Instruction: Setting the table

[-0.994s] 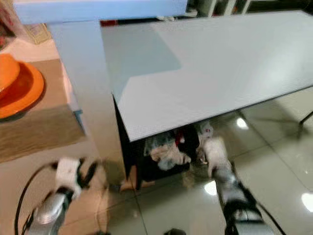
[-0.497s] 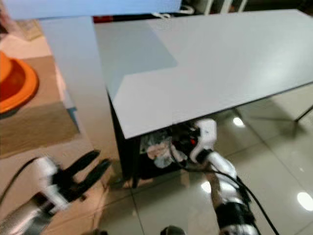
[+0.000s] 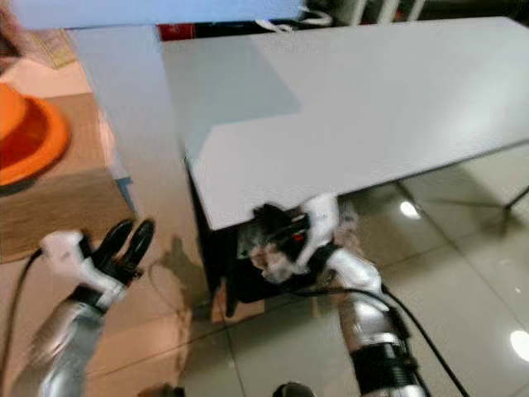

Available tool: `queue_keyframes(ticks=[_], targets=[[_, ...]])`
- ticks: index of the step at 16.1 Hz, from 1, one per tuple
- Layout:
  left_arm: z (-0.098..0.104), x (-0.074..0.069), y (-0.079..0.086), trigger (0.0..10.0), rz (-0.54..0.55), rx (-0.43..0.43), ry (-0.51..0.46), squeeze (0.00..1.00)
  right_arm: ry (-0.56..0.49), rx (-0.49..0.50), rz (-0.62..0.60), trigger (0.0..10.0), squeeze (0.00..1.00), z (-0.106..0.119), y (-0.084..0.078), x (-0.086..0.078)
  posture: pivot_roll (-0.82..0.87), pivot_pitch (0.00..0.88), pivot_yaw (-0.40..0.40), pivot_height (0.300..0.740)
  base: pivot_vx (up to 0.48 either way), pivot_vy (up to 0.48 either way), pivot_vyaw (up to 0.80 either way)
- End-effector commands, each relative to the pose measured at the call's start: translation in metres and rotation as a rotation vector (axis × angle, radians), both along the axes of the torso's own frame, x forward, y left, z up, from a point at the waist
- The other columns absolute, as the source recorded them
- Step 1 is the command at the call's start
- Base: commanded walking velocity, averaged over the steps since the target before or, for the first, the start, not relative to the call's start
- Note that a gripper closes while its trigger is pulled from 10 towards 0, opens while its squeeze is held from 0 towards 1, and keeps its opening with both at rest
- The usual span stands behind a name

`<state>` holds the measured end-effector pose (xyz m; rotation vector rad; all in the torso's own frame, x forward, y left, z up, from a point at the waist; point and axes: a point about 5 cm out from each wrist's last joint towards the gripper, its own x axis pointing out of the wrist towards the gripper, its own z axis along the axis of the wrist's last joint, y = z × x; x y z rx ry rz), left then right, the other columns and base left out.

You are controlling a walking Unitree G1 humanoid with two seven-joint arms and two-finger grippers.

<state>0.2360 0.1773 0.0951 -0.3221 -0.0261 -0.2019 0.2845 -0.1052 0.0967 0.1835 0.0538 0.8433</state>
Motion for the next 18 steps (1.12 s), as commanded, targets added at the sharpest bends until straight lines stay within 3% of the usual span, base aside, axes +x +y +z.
queue_keyframes(ticks=[1, 4, 7, 10, 12, 13, 14, 18], targets=[[-0.004, 0.0, 0.005, 10.0, 0.022, 0.022, 0.031, 0.0, -0.042, -0.022, 0.061, 10.0, 0.0, 0.006, 0.014, 0.0, -0.07, 0.068, -0.042, 0.74, 0.0, 0.472, 0.0], [0.033, 0.013, -0.02, 10.0, -0.163, 0.016, -0.119, 0.0, -0.093, -0.013, 0.139, 10.0, 0.0, 0.024, 0.042, 0.004, -0.06, 0.06, -0.037, 0.74, 0.0, 0.471, 0.0], [0.05, 0.012, -0.025, 10.0, -0.241, 0.019, -0.184, 0.0, -0.106, 0.009, 0.123, 10.0, 0.0, 0.029, 0.043, 0.008, -0.06, 0.058, -0.032, 0.74, 0.0, 0.47, 0.0], [0.066, 0.007, -0.018, 10.0, -0.255, 0.044, -0.237, 0.0, -0.12, 0.028, 0.096, 10.0, 0.0, 0.034, 0.037, 0.01, -0.06, 0.06, -0.032, 0.74, 0.0, 0.471, 0.0], [0.079, 0.003, -0.014, 10.0, -0.264, 0.053, -0.277, 0.0, -0.126, 0.049, 0.08, 10.0, 0.0, 0.04, 0.033, 0.011, -0.06, 0.062, -0.033, 0.74, 0.0, 0.472, 0.0], [0.1, -0.004, -0.012, 10.0, -0.297, 0.039, -0.349, 0.0, -0.124, 0.085, 0.085, 10.0, 0.0, 0.045, 0.03, 0.012, -0.06, 0.063, -0.033, 0.74, 0.0, 0.472, 0.8], [0.107, -0.008, -0.012, 10.0, -0.317, 0.031, -0.373, 0.0, -0.125, 0.104, 0.098, 10.0, 0.0, 0.047, 0.029, 0.012, -0.06, 0.064, -0.033, 0.74, 0.0, 0.469, 0.8], [0.132, -0.033, -0.03, 10.0, -0.537, -0.018, -0.466, 0.0, -0.107, 0.166, 0.216, 10.0, 0.0, 0.053, 0.03, 0.002, -0.05, 0.067, -0.037, 0.74, 0.0, 0.432, 0.2]])
